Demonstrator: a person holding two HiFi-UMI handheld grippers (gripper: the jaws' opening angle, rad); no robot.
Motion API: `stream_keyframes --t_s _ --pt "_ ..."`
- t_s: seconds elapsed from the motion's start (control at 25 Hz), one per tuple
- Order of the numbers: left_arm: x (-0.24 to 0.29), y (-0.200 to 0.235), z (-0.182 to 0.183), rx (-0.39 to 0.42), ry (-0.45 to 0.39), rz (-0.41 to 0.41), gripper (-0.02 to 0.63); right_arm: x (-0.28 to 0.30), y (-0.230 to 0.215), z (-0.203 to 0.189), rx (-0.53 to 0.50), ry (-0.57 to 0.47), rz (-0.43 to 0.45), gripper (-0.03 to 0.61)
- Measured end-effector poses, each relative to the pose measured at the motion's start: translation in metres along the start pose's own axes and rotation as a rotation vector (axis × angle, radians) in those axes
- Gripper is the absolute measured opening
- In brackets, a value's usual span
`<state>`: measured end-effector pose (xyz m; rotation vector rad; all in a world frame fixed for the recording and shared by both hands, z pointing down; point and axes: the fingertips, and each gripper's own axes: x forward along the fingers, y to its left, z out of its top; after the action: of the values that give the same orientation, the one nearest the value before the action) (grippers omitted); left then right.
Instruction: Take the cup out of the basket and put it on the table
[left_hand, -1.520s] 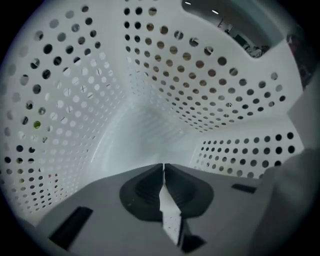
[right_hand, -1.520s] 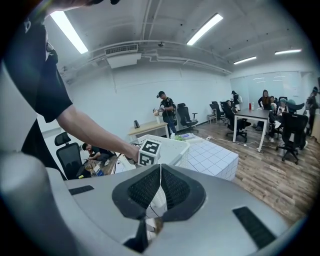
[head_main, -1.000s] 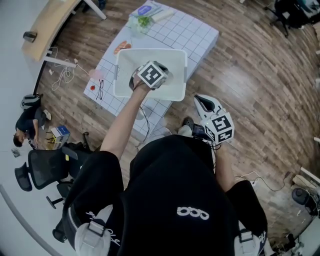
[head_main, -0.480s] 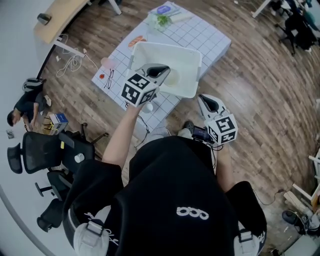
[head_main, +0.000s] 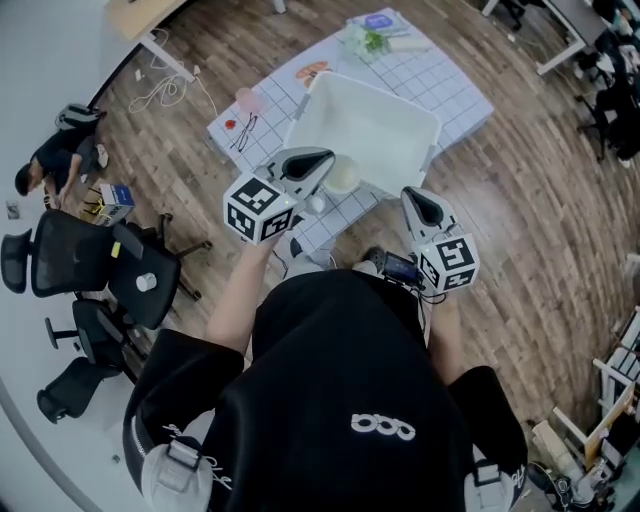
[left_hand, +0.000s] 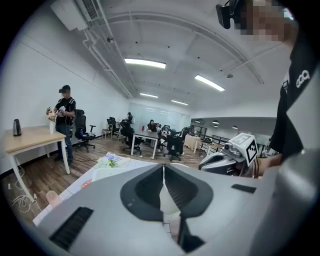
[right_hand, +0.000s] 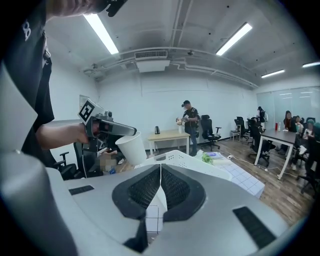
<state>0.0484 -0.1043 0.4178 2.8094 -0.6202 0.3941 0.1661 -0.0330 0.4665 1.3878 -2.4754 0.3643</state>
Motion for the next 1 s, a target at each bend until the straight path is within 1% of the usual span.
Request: stream_keyframes --t_s 0.12,0.28,0.52,0.76,1.0 --pt "-0.016 0.005 -0.009 -0.023 -0.005 0.027 0.017 0.009 0.008 0.002 -0.008 0.002 0.024 0.026" --pt "-0.034 0.014 -0.011 -0.042 -0.033 0.069 0.017 0.019 0.017 0.005 -0.021 0.009 0.046 0.026" --pt "-0.072 0.042 -0.018 -0.072 -0.051 0.173 0.017 0.027 0.024 0.007 -0.025 0.016 0.068 0.026" --pt "-0.117 0.075 -0.043 -0.119 -0.036 0.285 0.017 0.044 0.035 0.01 -0.027 0.022 0.1 0.026" --pt "-0.154 0.096 -0.067 -0.163 -0.028 0.369 0.017 0.069 0.057 0.014 -0.051 0.034 0.157 0.026"
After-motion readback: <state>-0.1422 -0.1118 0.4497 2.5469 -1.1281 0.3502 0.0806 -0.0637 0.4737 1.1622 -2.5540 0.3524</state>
